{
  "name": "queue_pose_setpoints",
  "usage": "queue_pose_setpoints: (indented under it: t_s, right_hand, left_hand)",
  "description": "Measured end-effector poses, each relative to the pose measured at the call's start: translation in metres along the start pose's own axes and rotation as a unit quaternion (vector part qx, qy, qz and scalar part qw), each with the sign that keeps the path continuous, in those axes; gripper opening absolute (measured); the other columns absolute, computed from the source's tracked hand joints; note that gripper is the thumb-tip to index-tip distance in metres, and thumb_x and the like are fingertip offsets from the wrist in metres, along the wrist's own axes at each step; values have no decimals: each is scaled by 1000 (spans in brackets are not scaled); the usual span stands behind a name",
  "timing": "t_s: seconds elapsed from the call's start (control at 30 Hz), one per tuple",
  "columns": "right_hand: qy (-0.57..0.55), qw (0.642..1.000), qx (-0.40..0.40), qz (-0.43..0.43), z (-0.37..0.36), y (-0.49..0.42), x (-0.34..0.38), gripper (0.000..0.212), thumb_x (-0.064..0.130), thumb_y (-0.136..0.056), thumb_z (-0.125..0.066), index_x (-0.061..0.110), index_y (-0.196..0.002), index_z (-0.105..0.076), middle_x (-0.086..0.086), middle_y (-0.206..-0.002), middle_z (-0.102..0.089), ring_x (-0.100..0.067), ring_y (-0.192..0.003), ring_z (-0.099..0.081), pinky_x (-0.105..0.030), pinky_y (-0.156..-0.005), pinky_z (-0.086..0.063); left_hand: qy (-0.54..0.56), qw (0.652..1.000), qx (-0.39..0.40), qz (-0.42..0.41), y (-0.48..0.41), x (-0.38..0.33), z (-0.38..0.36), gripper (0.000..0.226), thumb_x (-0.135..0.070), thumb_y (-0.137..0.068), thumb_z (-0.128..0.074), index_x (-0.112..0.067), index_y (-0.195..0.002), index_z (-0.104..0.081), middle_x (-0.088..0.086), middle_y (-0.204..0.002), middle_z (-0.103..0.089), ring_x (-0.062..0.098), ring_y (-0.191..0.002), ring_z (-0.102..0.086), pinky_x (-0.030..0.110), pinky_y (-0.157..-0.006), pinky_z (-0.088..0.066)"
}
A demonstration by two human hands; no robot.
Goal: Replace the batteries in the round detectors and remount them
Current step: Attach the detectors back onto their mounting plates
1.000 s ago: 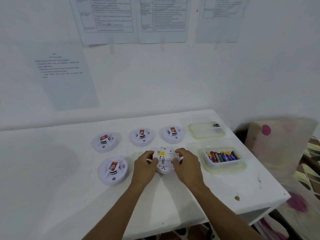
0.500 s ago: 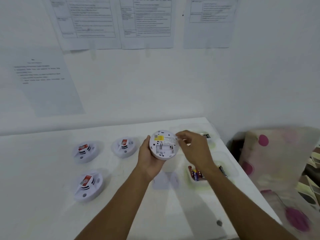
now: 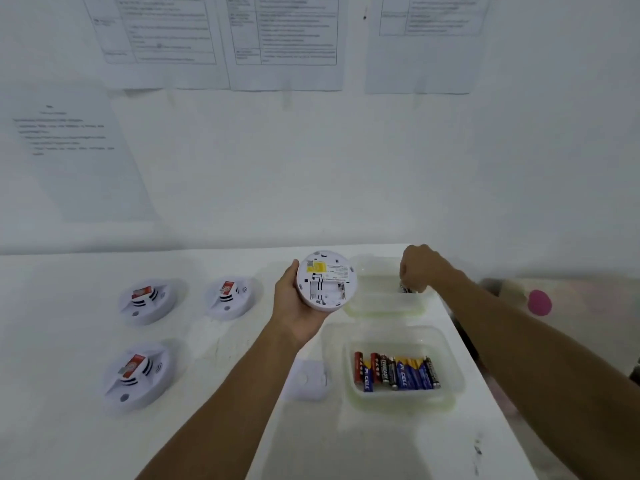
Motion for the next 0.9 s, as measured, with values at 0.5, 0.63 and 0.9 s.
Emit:
queue_pose_setpoints:
  t_s: [0.5,0.63,0.9]
  right_hand:
    - [-268,964,-7,6,-6,3,21,20,9,-73,-71,17,-91,-72,-6,-65,-71,-14,-47,-62,-23,-56,-53]
    - [-414,906,2,84,18,34,45,16,3,-78,-70,12,-92,-70,-16,-74,-70,-17,-57,-61,-25,-64,-56]
    - [-486,844,-114,194,26,90,97,17,6,-79,-73,17,-88,-64,-2,-71,-73,-12,-64,-65,-20,-58,-50]
  left_hand:
    - [-22,999,-23,5,-27,-11,19,53,-45,-102,-34,-6,-125,-62,22,-123,-66,37,-118,-59,50,-98,-45]
    - [-7,1000,-24,1,-30,-11,21,54,-46,-101,-37,-7,-130,-59,23,-128,-63,40,-123,-55,55,-109,-38]
    - [33,999,9,-12,-26,-7,7,59,-48,-99,-36,-3,-133,-55,28,-135,-56,42,-125,-51,59,-111,-32]
Point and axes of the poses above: each hand's wrist, its own y-axis away from the middle knuckle, its own z-axis out of the back of the hand, x = y × z, the point moved 7 cm from there along -y, towards the middle knuckle
